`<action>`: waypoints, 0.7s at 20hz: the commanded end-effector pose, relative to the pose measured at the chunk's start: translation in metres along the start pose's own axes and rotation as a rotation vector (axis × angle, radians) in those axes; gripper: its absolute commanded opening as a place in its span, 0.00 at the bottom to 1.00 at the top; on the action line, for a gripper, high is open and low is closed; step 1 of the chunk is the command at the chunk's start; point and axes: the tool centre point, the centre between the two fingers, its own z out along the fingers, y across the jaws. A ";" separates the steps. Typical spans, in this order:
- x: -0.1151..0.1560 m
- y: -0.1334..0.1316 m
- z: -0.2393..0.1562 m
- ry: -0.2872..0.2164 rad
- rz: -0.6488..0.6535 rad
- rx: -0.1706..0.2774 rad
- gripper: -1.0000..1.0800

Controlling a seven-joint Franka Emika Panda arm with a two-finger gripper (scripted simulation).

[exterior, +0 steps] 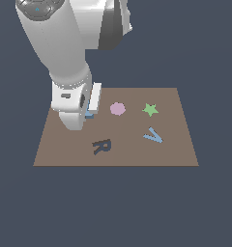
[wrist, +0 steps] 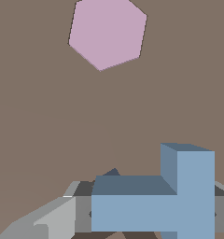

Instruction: Insert a designated object into the corresponding slot on a board.

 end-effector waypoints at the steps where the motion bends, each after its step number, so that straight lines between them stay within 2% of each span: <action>1: -0.004 -0.006 0.000 0.000 -0.096 -0.001 0.00; 7: -0.014 -0.017 -0.001 0.000 -0.279 0.000 0.00; 14: -0.024 -0.024 -0.001 -0.001 -0.429 0.000 0.00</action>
